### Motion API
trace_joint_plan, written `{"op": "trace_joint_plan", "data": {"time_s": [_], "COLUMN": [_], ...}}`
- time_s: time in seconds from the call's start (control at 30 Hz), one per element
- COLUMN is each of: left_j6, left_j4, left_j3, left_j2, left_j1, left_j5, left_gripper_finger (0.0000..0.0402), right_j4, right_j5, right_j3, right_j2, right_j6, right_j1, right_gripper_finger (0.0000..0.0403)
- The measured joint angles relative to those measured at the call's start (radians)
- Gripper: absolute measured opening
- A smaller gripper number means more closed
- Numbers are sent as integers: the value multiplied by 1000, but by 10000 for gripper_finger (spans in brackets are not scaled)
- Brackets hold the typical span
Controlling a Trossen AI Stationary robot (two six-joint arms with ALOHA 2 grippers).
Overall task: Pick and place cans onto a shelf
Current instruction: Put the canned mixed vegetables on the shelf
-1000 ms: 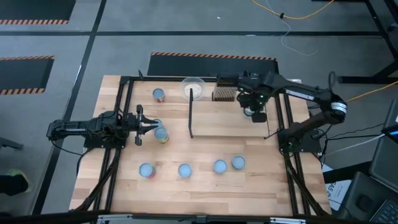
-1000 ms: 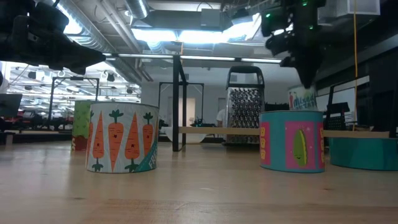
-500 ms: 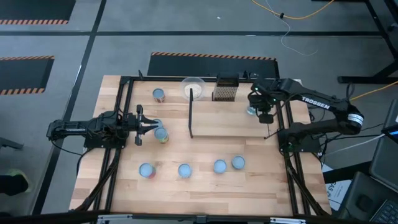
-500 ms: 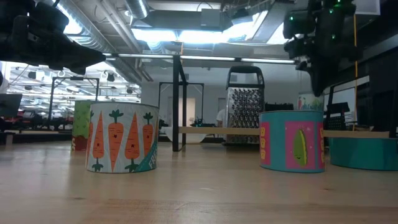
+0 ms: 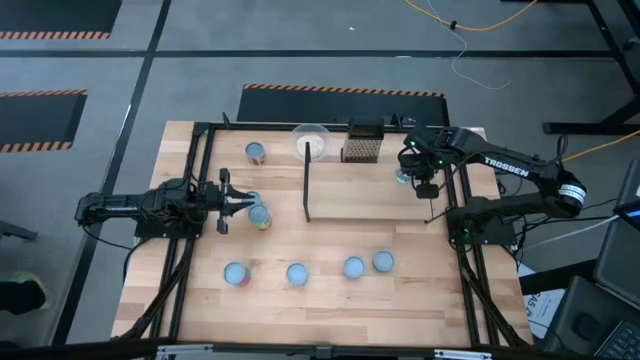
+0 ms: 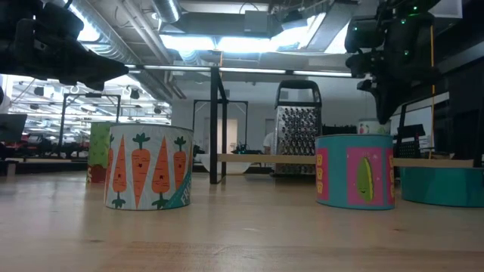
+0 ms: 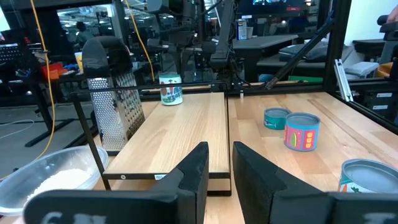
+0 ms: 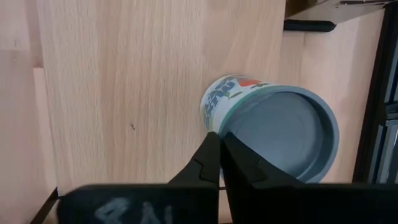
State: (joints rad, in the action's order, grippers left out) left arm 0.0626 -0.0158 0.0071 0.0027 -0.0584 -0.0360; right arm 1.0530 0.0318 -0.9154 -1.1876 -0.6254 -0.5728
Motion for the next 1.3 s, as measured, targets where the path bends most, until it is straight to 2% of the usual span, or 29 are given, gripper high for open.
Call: {"op": "trace_joint_plan", "data": {"time_s": [0.17,0.4,0.77,1.13,1.3], "left_j6": [0,0,0,0,0], "left_j4": [0,0,0,0,0], "left_j3": [0,0,0,0,0], "left_j2": [0,0,0,0,0], "left_j1": [0,0,0,0,0], "left_j5": [0,0,0,0,0], "left_gripper_finger": [66,66,66,66,66], "right_j4": [0,-14,-17,-26,-28], "right_j5": [0,2,4,0,0], "right_j3": [1,2,2,4,5], "right_j2": [0,-1,-2,-3,-3], "right_j6": [11,14,14,14,14], "right_j1": [0,0,0,0,0], "right_gripper_finger": [13,43,53,130,144]}}
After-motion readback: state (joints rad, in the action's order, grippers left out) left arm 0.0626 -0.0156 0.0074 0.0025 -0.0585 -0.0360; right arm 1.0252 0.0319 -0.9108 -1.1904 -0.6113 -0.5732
